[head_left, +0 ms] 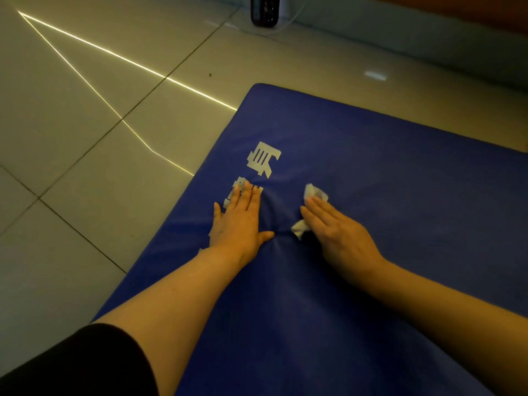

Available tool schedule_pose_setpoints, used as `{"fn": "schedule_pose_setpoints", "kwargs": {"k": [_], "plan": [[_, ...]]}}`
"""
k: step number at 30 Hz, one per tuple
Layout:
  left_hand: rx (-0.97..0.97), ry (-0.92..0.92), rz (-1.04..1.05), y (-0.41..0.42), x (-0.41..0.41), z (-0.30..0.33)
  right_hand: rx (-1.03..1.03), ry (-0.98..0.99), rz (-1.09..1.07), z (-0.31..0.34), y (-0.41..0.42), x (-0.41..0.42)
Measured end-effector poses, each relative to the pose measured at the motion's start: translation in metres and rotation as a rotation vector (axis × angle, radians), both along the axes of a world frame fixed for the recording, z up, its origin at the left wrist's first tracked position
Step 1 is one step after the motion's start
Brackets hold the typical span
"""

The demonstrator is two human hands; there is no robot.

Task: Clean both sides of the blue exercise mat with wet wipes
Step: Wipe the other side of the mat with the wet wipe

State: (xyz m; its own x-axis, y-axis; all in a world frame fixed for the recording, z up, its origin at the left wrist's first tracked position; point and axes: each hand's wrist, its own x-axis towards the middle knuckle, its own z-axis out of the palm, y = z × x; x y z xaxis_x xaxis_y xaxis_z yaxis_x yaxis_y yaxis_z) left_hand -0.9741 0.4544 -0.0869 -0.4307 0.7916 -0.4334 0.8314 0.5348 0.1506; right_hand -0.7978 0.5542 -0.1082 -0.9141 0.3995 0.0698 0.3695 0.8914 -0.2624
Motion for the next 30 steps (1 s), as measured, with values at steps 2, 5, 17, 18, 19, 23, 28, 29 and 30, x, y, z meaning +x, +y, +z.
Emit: {"fn": "schedule_pose_setpoints", "kwargs": {"k": [2,5,17,18,19,23,28,29,30], "plan": [[-0.006,-0.004,0.012,0.001,0.001,0.002,0.012,0.021,0.061,0.008,0.004,-0.028],[0.005,-0.026,0.034,-0.004,0.007,0.006,-0.013,-0.089,0.098,0.026,0.013,-0.064],[0.017,-0.044,0.013,-0.041,0.028,0.004,-0.033,-0.107,0.183,0.021,-0.007,-0.036],[0.023,-0.053,0.024,-0.044,0.03,0.006,-0.045,-0.137,0.193,0.027,-0.005,-0.048],[0.022,-0.065,0.027,-0.047,0.031,0.009,-0.037,-0.172,0.201,0.03,-0.004,-0.055],[-0.06,-0.063,-0.03,-0.075,0.027,0.025,-0.021,-0.141,0.199,0.032,-0.013,-0.026],[-0.193,-0.045,-0.043,-0.097,0.023,0.026,-0.111,-0.176,0.243,0.034,-0.033,0.004],[-0.188,-0.035,-0.041,-0.096,0.026,0.023,-0.124,-0.207,0.241,0.038,-0.031,-0.005],[-0.178,-0.026,-0.035,-0.095,0.03,0.02,-0.121,-0.211,0.243,0.04,-0.028,-0.018]]}}
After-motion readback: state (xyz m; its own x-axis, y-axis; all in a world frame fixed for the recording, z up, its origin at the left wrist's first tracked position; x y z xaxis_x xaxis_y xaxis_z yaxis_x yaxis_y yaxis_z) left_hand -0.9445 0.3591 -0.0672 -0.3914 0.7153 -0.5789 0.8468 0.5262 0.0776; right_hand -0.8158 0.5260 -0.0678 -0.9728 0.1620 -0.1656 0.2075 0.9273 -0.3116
